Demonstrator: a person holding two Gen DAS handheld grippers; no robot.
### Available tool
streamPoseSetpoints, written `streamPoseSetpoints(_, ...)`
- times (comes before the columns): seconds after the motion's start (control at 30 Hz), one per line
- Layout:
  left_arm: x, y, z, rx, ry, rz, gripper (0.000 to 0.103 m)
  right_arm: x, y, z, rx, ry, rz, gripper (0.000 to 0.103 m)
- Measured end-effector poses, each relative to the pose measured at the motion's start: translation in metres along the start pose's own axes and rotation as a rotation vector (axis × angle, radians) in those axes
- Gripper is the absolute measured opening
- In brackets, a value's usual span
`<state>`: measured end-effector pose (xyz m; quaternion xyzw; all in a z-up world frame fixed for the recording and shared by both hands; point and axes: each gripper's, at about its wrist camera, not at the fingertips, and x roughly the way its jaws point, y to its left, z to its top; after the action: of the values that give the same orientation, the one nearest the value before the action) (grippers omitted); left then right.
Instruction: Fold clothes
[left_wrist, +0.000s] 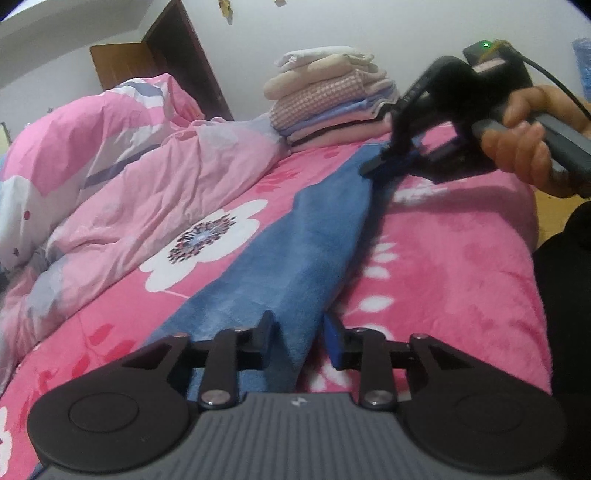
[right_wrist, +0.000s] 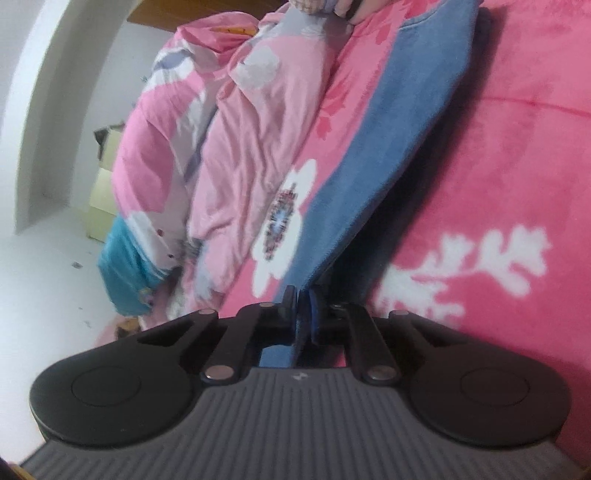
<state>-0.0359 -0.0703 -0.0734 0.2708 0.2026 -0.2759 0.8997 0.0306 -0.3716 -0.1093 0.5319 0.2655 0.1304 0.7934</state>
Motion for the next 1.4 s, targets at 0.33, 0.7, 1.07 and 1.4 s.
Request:
streamPoseSetpoints(0.33, 0.020, 0.012, 0.012, -0.135, 0.017, -0.026, 0.022, 0.010, -0.006, 0.016, 0.066, 0.013, 0.104, 0.007)
streamPoseSetpoints(0.7, 0.041, 0.089, 0.004, -0.581, 0.100, -0.335, 0.018, -0.012, 0.000, 0.020, -0.119, 0.016, 0.060, 0.009)
streamPoseSetpoints(1.07, 0.057, 0.115, 0.002, -0.750, 0.140, -0.424, 0.011, -0.007, 0.015, 0.012, -0.273, 0.090, 0.040, 0.010)
streamPoseSetpoints(1.4, 0.065, 0.131, 0.007, -0.790, 0.170, -0.474, 0.008, 0.053, 0.084, -0.060, -0.849, 0.305, -0.046, 0.014)
